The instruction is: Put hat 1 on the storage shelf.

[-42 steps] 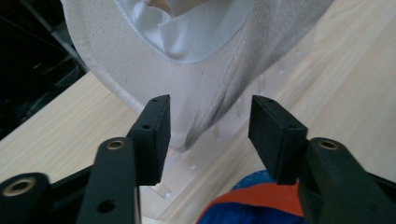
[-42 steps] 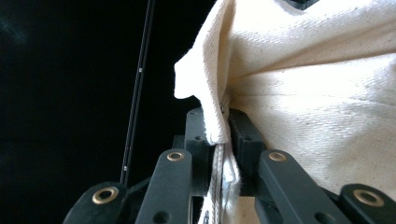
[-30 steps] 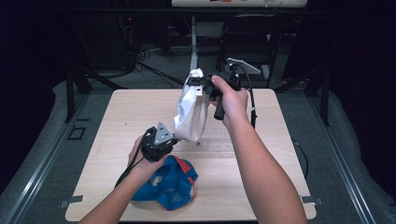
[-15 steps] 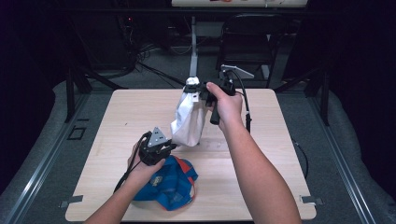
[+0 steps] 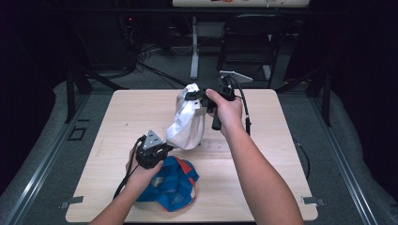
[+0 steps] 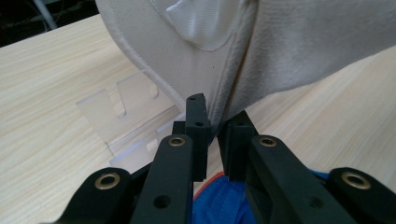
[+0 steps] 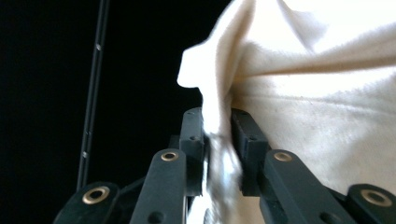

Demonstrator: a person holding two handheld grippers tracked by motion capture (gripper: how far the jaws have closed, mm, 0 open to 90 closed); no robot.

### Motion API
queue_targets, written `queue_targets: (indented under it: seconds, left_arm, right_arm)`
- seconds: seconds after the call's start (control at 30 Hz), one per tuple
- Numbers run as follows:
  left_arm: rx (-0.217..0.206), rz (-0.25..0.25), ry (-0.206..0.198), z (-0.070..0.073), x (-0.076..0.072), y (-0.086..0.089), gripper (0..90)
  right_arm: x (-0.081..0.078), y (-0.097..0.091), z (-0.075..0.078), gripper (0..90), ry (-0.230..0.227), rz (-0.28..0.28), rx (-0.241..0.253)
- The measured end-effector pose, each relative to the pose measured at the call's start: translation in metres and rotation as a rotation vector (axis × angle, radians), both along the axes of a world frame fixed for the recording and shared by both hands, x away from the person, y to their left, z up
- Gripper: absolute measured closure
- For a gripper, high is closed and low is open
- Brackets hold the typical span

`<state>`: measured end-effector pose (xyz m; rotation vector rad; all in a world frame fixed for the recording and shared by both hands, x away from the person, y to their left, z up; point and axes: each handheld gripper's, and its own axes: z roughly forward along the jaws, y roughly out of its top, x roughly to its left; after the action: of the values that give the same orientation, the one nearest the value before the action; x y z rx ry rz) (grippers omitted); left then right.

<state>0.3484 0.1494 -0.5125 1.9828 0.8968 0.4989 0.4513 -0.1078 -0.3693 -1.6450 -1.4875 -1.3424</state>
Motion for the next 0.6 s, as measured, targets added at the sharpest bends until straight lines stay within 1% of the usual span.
queue_targets:
  seconds: [0.03, 0.1, 0.13, 0.17, 0.23, 0.3, 0.33, 0.37, 0.4, 0.43, 0.47, 0.5, 0.53, 0.57, 0.6]
  left_arm:
    - [-0.012, 0.017, 0.001, -0.001, -0.001, 0.001, 83.9]
    - [-0.041, 0.042, 0.027, -0.004, 0.0, 0.003, 83.9]
    - [-0.042, 0.043, 0.036, -0.007, 0.0, 0.004, 84.0]
    - [-0.042, 0.043, 0.036, -0.007, 0.0, 0.004, 84.2]
    - [0.003, 0.025, 0.04, -0.01, 0.0, 0.001, 84.4]
    - [0.025, 0.02, 0.041, -0.013, 0.0, 0.0, 84.5]
    - [0.026, 0.017, 0.054, -0.016, 0.001, 0.0, 84.4]
    - [0.024, 0.019, 0.066, -0.018, 0.002, 0.001, 84.4]
    - [0.003, 0.029, 0.068, -0.022, 0.003, 0.004, 84.4]
    - [0.003, 0.029, 0.068, -0.022, 0.003, 0.004, 84.4]
    - [-0.003, 0.029, 0.063, -0.022, 0.003, 0.004, 84.3]
    - [0.002, 0.026, 0.06, -0.023, 0.002, 0.004, 84.3]
    - [0.015, 0.02, 0.05, -0.023, 0.001, 0.003, 84.0]
    - [0.034, 0.021, 0.038, -0.022, -0.001, 0.001, 84.0]
    - [0.039, 0.023, 0.035, -0.022, -0.001, 0.001, 82.9]
  right_arm:
    - [-0.001, -0.001, -0.002, 75.7, -0.008, 0.017, -0.035]
    - [-0.002, -0.001, -0.003, 75.3, -0.014, 0.018, -0.044]
    - [-0.003, -0.002, -0.004, 75.2, -0.015, 0.03, -0.057]
    - [-0.003, -0.002, -0.004, 75.2, -0.015, 0.03, -0.057]
    - [-0.005, -0.003, -0.004, 75.0, -0.013, 0.03, -0.069]
    - [-0.007, -0.006, -0.005, 73.5, -0.026, 0.037, -0.086]
    - [-0.01, -0.009, -0.006, 72.2, -0.033, 0.046, -0.096]
    - [-0.01, -0.009, -0.006, 72.2, -0.033, 0.046, -0.096]
    - [-0.014, -0.013, -0.007, 71.1, -0.043, 0.043, -0.121]
    - [-0.014, -0.013, -0.007, 71.1, -0.043, 0.043, -0.121]
    - [-0.018, -0.017, -0.009, 69.1, -0.059, 0.044, -0.137]
    - [-0.018, -0.017, -0.009, 69.1, -0.059, 0.044, -0.137]
    - [-0.023, -0.023, -0.01, 67.0, -0.082, 0.046, -0.168]
    - [-0.023, -0.023, -0.01, 67.0, -0.082, 0.046, -0.168]
    - [-0.028, -0.028, -0.012, 65.6, -0.107, 0.045, -0.2]
